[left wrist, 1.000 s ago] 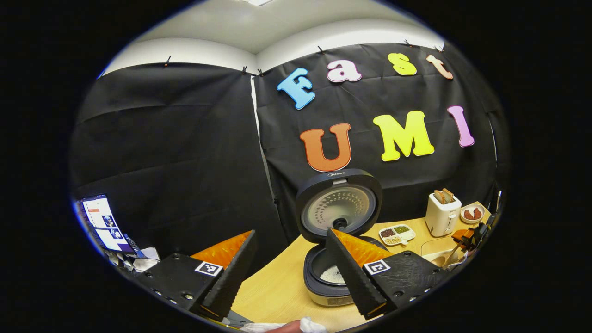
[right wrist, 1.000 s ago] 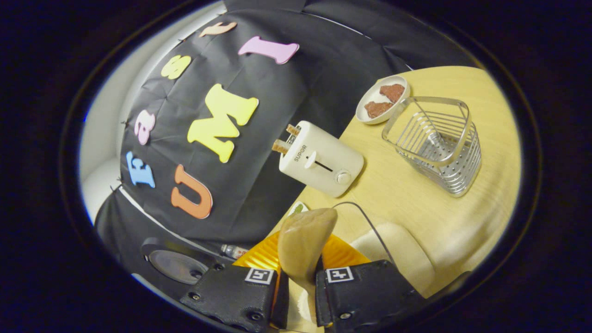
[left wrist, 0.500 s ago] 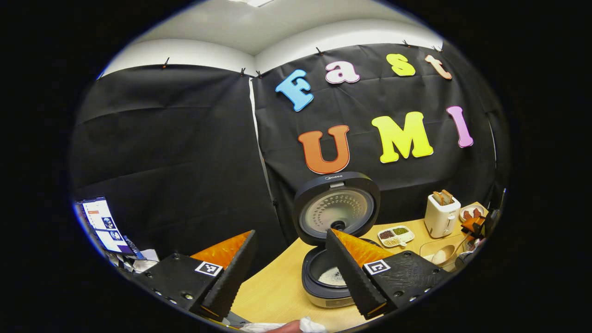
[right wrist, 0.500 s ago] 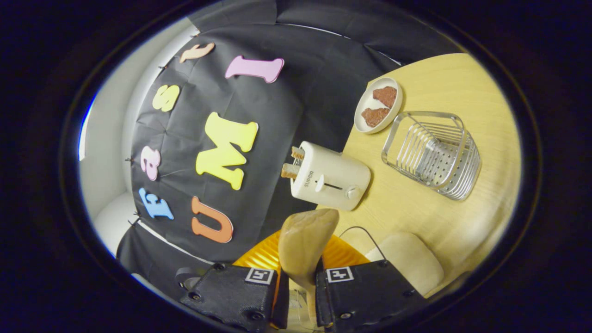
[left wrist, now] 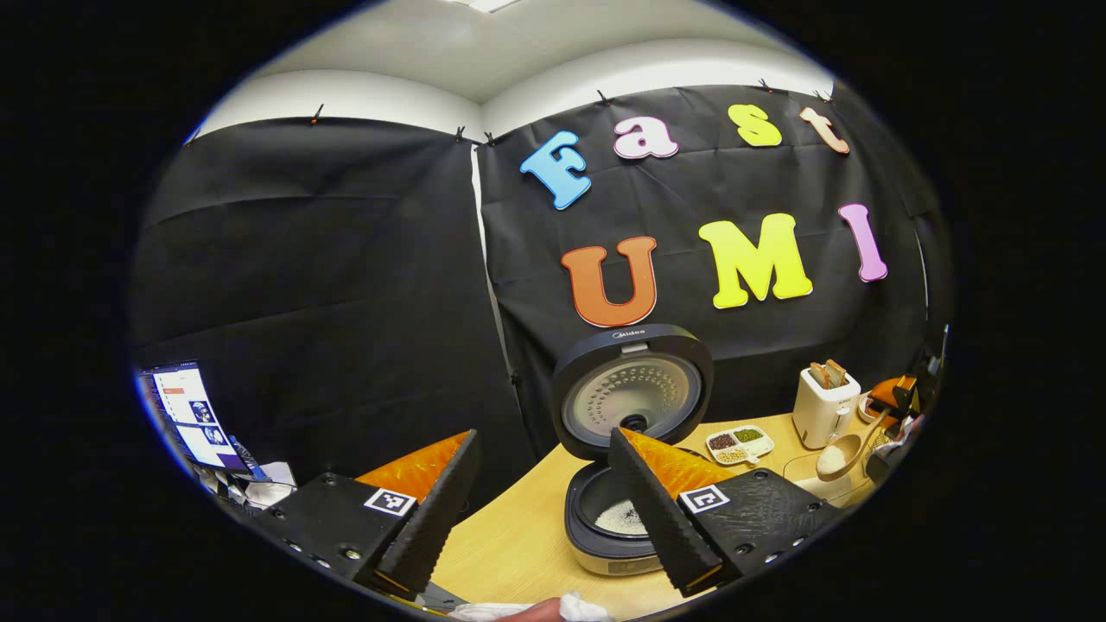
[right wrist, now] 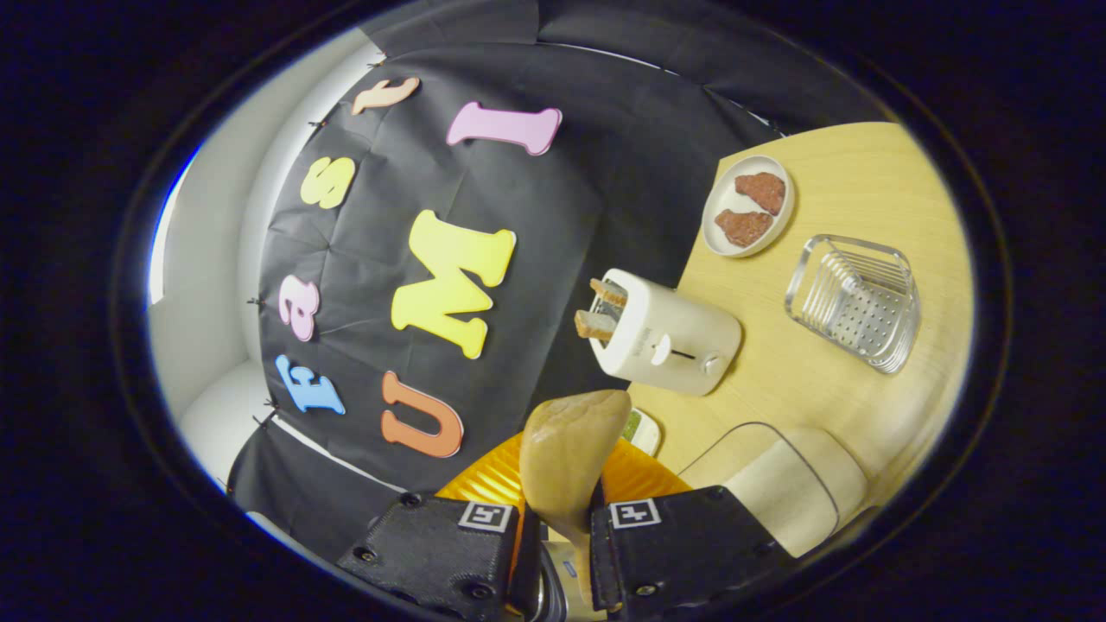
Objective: Close the left gripper, press the button to open the rice cooker; take a wooden spoon from the chopstick holder with the right hand, scoop a spoonful of rice and pour it into the rice cooker, then put the wooden spoon back into the chopstick holder.
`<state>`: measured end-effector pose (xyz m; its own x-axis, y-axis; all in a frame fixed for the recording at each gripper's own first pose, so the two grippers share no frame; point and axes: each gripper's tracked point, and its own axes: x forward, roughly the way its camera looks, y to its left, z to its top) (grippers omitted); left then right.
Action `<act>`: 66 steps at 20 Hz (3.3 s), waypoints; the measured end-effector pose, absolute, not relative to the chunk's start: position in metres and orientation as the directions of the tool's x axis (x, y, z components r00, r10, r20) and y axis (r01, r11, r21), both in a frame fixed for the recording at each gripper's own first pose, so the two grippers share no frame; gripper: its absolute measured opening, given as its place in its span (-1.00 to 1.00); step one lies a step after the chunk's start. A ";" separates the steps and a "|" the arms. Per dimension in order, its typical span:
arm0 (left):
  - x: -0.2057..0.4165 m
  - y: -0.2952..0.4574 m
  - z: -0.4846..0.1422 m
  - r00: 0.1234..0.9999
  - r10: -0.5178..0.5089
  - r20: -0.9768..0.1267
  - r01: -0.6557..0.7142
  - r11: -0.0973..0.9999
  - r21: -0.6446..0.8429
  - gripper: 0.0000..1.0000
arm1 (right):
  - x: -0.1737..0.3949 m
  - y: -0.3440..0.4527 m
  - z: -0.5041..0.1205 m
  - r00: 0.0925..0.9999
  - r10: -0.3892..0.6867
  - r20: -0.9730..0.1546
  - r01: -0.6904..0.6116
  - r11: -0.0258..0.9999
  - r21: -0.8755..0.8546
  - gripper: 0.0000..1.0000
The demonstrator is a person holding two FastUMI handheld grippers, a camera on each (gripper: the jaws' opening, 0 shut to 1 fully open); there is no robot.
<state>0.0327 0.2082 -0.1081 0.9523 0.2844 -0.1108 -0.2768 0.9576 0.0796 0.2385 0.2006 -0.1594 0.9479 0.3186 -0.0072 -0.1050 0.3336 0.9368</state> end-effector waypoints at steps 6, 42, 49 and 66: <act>0.022 0.231 -0.113 0.938 0.323 -0.123 -0.319 0.946 0.057 0.90 | 0.228 0.273 -0.085 0.918 0.395 0.038 -0.185 0.343 0.921 -0.45; -0.013 0.307 -0.142 0.864 0.471 -0.179 -0.470 0.881 0.053 0.91 | 0.155 0.584 -0.154 0.790 0.608 -0.082 -0.597 0.730 -0.333 -0.43; -0.016 0.305 -0.137 0.864 0.473 -0.171 -0.471 0.881 0.056 0.91 | 0.154 0.578 -0.147 0.765 0.641 -0.059 -0.641 0.749 -0.170 -0.44; -0.005 0.279 -0.113 0.894 0.428 -0.133 -0.419 0.903 0.089 0.90 | 0.196 0.462 -0.079 0.814 0.579 0.055 -0.464 0.590 0.661 -0.45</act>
<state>-0.0047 0.2789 -0.1133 0.8939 0.4280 -0.1333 -0.4193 0.9035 0.0886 0.1964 0.4616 -0.0785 0.8136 0.5788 0.0546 -0.4638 0.5896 0.6613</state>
